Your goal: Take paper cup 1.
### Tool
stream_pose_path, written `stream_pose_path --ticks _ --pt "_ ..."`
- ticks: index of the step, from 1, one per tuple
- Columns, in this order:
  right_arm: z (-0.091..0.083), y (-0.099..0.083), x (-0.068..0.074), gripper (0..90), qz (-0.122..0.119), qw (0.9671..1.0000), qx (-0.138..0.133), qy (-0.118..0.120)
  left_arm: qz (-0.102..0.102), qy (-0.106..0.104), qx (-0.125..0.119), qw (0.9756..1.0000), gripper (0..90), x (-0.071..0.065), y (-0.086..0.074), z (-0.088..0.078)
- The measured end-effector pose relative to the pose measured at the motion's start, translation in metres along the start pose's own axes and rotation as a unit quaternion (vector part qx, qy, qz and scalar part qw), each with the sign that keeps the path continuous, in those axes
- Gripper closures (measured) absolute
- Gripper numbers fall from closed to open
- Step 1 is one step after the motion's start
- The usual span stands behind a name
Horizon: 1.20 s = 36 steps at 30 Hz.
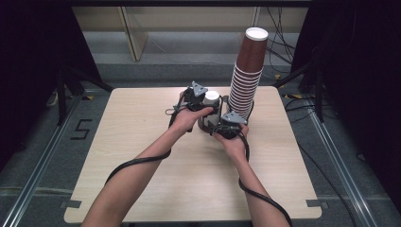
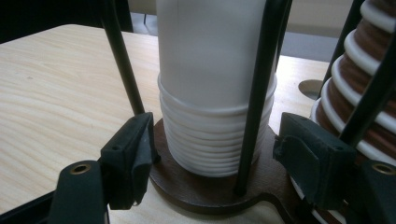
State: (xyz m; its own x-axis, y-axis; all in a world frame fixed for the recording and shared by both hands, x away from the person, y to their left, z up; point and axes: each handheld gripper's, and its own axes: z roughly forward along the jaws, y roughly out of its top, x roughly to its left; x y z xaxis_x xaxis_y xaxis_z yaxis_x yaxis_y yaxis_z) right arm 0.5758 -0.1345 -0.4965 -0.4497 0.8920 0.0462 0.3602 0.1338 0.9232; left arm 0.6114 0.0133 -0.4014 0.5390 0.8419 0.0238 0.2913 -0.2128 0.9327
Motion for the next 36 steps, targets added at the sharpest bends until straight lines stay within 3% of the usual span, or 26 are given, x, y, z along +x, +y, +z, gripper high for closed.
stream_pose_path --ticks 5,8,14,15,19,21,23,26,30,33,36 --pt "0.004 0.001 0.002 29.0 0.018 0.9998 -0.001 0.008 -0.012 -0.007 -0.007 0.9999 16.9 0.0 -0.002 0.003" --pt "0.007 0.001 0.003 29.3 0.023 0.9997 0.0 0.0 0.0 -0.012 -0.005 0.9999 18.0 0.001 -0.005 0.006" --pt "0.013 0.0 0.002 29.4 0.012 0.9998 -0.006 -0.012 0.004 -0.01 -0.006 0.9999 18.1 0.001 -0.005 0.01" --pt "0.014 0.0 0.004 29.4 0.023 0.9997 -0.001 -0.009 0.002 -0.012 -0.008 0.9999 18.3 0.003 -0.006 0.012" --pt "0.018 0.001 0.004 29.0 0.009 0.9998 -0.01 -0.013 0.004 -0.012 -0.006 0.9999 19.2 0.004 -0.009 0.015" --pt "0.017 0.001 0.005 28.9 0.024 0.9996 -0.006 -0.014 0.015 -0.007 -0.001 0.9999 20.8 0.005 -0.011 0.018" --pt "0.019 0.001 0.005 29.2 0.013 0.9996 -0.006 -0.024 0.011 -0.009 -0.005 0.9999 20.9 0.005 -0.011 0.019" --pt "0.02 0.0 0.007 29.0 0.026 0.9995 -0.009 -0.017 0.019 -0.014 -0.009 0.9997 22.5 0.004 -0.011 0.021" --pt "0.022 0.0 0.006 28.2 0.013 0.9994 -0.01 -0.031 0.02 -0.015 -0.012 0.9996 23.3 0.004 -0.011 0.024" --pt "0.023 0.0 0.008 27.8 0.027 0.9992 -0.013 -0.027 0.022 -0.027 -0.018 0.9992 28.4 0.004 -0.01 0.027" --pt "0.023 0.0 0.007 28.1 0.023 0.9992 -0.015 -0.028 0.023 -0.024 -0.02 0.9992 31.5 0.004 -0.011 0.028"
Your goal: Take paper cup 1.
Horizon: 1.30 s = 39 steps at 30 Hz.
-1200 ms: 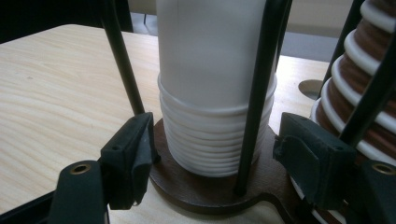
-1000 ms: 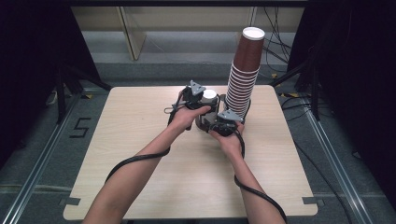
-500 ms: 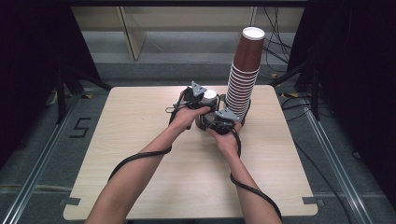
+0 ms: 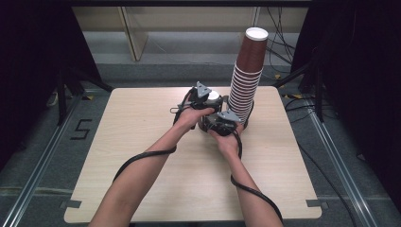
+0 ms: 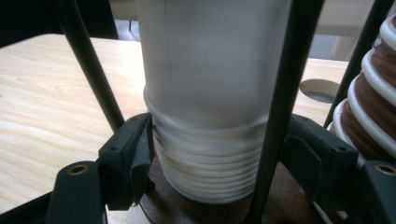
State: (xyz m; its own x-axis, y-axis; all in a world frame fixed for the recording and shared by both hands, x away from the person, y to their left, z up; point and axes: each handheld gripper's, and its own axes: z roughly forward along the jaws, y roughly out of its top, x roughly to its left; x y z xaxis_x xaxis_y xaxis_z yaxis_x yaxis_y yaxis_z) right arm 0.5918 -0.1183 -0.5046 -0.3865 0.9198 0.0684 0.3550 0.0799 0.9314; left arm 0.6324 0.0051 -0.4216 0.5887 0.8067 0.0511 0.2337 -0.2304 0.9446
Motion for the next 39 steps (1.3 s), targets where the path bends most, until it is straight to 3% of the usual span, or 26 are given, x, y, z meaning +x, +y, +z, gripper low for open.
stream_pose_path --ticks 1,8,17,21,25,31,35,37,39 --pt "-0.001 0.0 0.001 28.3 0.01 0.9999 0.004 0.001 -0.001 -0.003 -0.003 1.0 31.9 0.001 0.0 0.0" --pt "-0.001 0.0 0.001 28.5 0.007 0.9999 0.007 -0.003 0.001 -0.007 -0.004 1.0 33.0 0.003 0.0 0.0" --pt "-0.001 0.001 0.001 28.8 -0.002 0.9999 0.01 -0.005 0.006 -0.003 -0.027 0.9996 33.3 0.002 0.011 -0.01" --pt "-0.001 0.001 0.002 28.8 0.005 1.0 0.006 -0.004 0.005 -0.006 -0.034 0.9994 33.3 0.001 0.016 -0.015" --pt "-0.001 0.001 0.0 29.0 -0.007 1.0 0.007 0.001 0.008 -0.005 -0.041 0.9991 33.3 0.0 0.019 -0.019" --pt "-0.003 0.001 0.001 28.7 -0.002 1.0 0.007 -0.004 0.008 -0.002 -0.055 0.9984 33.3 -0.001 0.031 -0.03" --pt "-0.007 0.004 -0.001 26.4 -0.018 0.9997 0.015 -0.012 0.015 0.01 -0.06 0.998 33.1 -0.004 0.037 -0.037" --pt "-0.011 0.006 0.001 25.5 -0.02 0.9996 0.017 0.005 0.012 0.013 -0.064 0.9978 33.1 -0.003 0.039 -0.04" --pt "-0.013 0.007 0.001 25.0 -0.028 0.9995 0.013 0.007 0.011 0.014 -0.068 0.9976 33.1 -0.003 0.041 -0.042"
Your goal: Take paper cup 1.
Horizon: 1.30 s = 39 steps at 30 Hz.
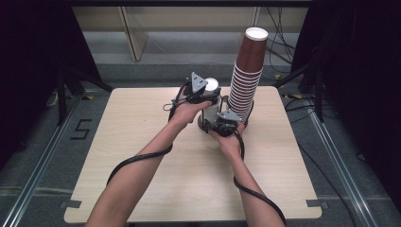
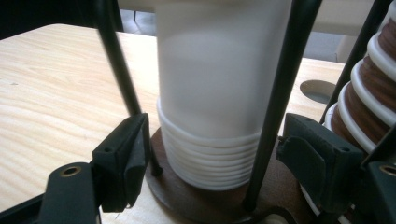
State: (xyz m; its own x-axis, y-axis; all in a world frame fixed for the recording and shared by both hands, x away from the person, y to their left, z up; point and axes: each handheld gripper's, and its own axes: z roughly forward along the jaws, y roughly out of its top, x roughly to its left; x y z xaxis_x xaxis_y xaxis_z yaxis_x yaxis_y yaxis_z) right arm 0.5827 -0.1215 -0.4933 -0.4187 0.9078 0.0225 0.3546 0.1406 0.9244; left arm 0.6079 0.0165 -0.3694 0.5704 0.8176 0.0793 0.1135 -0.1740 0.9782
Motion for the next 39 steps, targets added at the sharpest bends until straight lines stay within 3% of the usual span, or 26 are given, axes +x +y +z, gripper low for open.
stream_pose_path --ticks 2,3,5,6,9,12,13,16,18,19,22,24,27,28,31,32,34,36,37,39 --pt "-0.002 0.0 0.002 24.6 0.002 1.0 0.005 -0.009 0.001 0.001 -0.001 1.0 33.1 0.001 0.001 -0.002" --pt "-0.006 0.0 0.003 23.9 -0.014 0.9998 0.015 -0.003 0.003 0.001 -0.001 1.0 33.1 0.002 0.003 -0.005" --pt "-0.007 -0.001 0.004 23.6 -0.019 0.9997 0.013 -0.002 0.0 0.0 -0.003 1.0 33.1 0.001 0.004 -0.007" --pt "-0.013 -0.001 0.005 23.1 -0.006 0.9998 0.019 0.008 0.001 -0.001 -0.006 1.0 33.1 0.002 0.006 -0.01" --pt "-0.02 0.0 0.005 23.1 -0.003 0.9997 0.019 0.018 0.0 -0.003 -0.007 1.0 33.1 0.003 0.008 -0.012" --pt "-0.024 0.001 0.004 23.1 -0.023 0.9993 0.02 0.02 -0.003 -0.001 -0.009 1.0 33.0 0.005 0.01 -0.014" --pt "-0.03 0.002 0.003 23.1 -0.045 0.9983 0.018 0.031 -0.004 -0.003 -0.01 0.9999 33.0 0.006 0.012 -0.018" --pt "-0.041 0.002 0.003 23.1 -0.042 0.998 0.028 0.039 -0.005 -0.005 -0.01 0.9999 33.0 0.008 0.015 -0.025" --pt "-0.049 0.001 -0.002 23.1 -0.055 0.9973 0.02 0.045 -0.007 -0.006 -0.008 0.9999 33.0 0.009 0.016 -0.029" --pt "-0.054 0.0 -0.002 23.1 -0.041 0.9978 0.022 0.046 -0.008 -0.008 -0.007 0.9999 33.0 0.01 0.017 -0.032" --pt "-0.069 -0.005 -0.01 23.1 -0.034 0.9975 0.034 0.052 -0.009 -0.011 -0.005 0.9999 33.0 0.011 0.018 -0.039" --pt "-0.076 -0.009 -0.017 23.0 -0.048 0.9974 0.022 0.048 -0.008 -0.014 -0.002 0.9999 33.0 0.009 0.016 -0.043" --pt "-0.09 -0.014 -0.023 23.0 -0.042 0.9975 0.032 0.048 -0.004 -0.022 0.005 0.9998 33.0 0.006 0.014 -0.049" --pt "-0.094 -0.015 -0.027 23.1 -0.05 0.9973 0.027 0.047 -0.004 -0.022 0.005 0.9998 33.0 0.006 0.014 -0.049" --pt "-0.106 -0.018 -0.03 23.1 -0.039 0.9978 0.029 0.045 -0.001 -0.03 0.007 0.9995 33.0 0.003 0.011 -0.057" --pt "-0.109 -0.019 -0.032 23.1 -0.051 0.9974 0.023 0.045 0.003 -0.034 0.011 0.9993 33.0 0.0 0.008 -0.063" --pt "-0.113 -0.02 -0.031 23.1 -0.041 0.9976 0.024 0.051 0.007 -0.037 0.014 0.9992 33.0 -0.001 0.006 -0.066" --pt "-0.121 -0.023 -0.033 23.1 -0.062 0.9965 0.02 0.052 0.009 -0.044 0.021 0.9988 33.0 -0.004 0.0 -0.073" --pt "-0.126 -0.025 -0.031 23.1 -0.051 0.9971 0.021 0.052 0.01 -0.048 0.023 0.9985 33.0 -0.006 -0.002 -0.077" --pt "-0.137 -0.029 -0.033 23.1 -0.065 0.9965 0.009 0.052 0.014 -0.052 0.027 0.9982 33.0 -0.009 -0.007 -0.083"
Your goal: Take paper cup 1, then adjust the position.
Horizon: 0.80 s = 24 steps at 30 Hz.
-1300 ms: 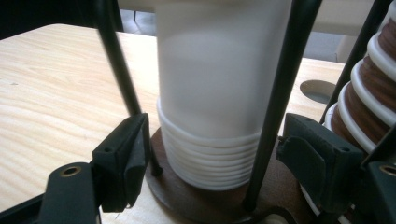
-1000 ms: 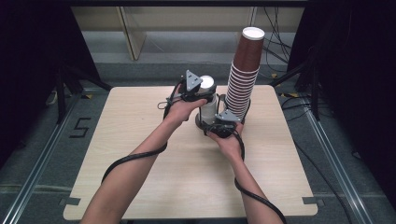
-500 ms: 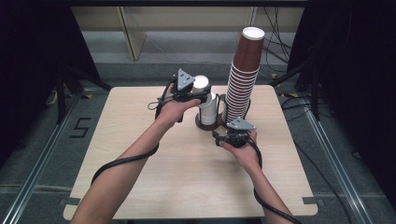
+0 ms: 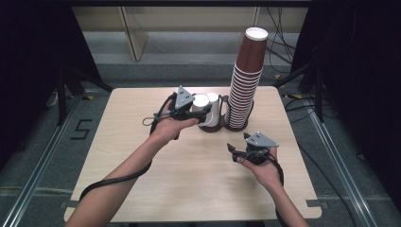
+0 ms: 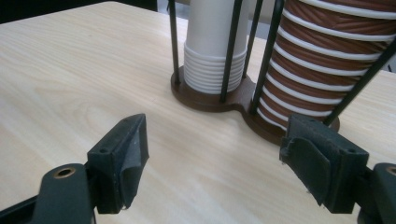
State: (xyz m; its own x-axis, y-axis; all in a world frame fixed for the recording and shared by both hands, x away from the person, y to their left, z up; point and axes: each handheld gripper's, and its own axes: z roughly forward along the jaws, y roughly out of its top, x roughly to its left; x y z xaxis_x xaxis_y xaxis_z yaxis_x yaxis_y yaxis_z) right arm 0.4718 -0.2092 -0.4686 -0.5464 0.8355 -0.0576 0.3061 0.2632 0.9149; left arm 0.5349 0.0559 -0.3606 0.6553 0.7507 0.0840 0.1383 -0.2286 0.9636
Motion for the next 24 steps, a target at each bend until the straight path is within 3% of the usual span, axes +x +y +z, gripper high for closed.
stream_pose_path --ticks 3,4,7,10,11,20,21,24 --pt "-0.01 -0.004 0.005 23.1 0.015 0.9999 -0.003 0.006 0.008 -0.008 0.01 0.9999 33.0 -0.01 -0.013 -0.011" --pt "-0.012 -0.005 0.005 23.1 0.003 0.9999 -0.009 0.009 0.008 -0.008 0.01 0.9999 32.9 -0.01 -0.013 -0.011" --pt "-0.015 -0.007 0.01 23.1 0.009 0.9997 -0.021 0.01 0.004 -0.019 0.015 0.9997 32.9 -0.016 -0.021 -0.017" --pt "-0.02 -0.006 0.018 22.9 0.009 0.9993 -0.027 0.024 0.007 -0.027 0.019 0.9994 32.8 -0.022 -0.027 -0.023" --pt "-0.022 -0.002 0.028 22.2 0.009 0.9986 -0.04 0.033 0.01 -0.033 0.022 0.9992 32.8 -0.025 -0.029 -0.026" --pt "-0.021 0.017 0.059 17.5 -0.006 0.995 -0.065 0.076 0.013 -0.054 0.032 0.998 32.8 -0.039 -0.038 -0.028" --pt "-0.021 0.018 0.059 17.3 -0.02 0.9946 -0.067 0.076 0.015 -0.059 0.035 0.9975 32.8 -0.042 -0.04 -0.028" --pt "-0.022 0.019 0.063 16.9 -0.008 0.9949 -0.064 0.078 0.016 -0.063 0.034 0.9973 32.8 -0.046 -0.04 -0.027"
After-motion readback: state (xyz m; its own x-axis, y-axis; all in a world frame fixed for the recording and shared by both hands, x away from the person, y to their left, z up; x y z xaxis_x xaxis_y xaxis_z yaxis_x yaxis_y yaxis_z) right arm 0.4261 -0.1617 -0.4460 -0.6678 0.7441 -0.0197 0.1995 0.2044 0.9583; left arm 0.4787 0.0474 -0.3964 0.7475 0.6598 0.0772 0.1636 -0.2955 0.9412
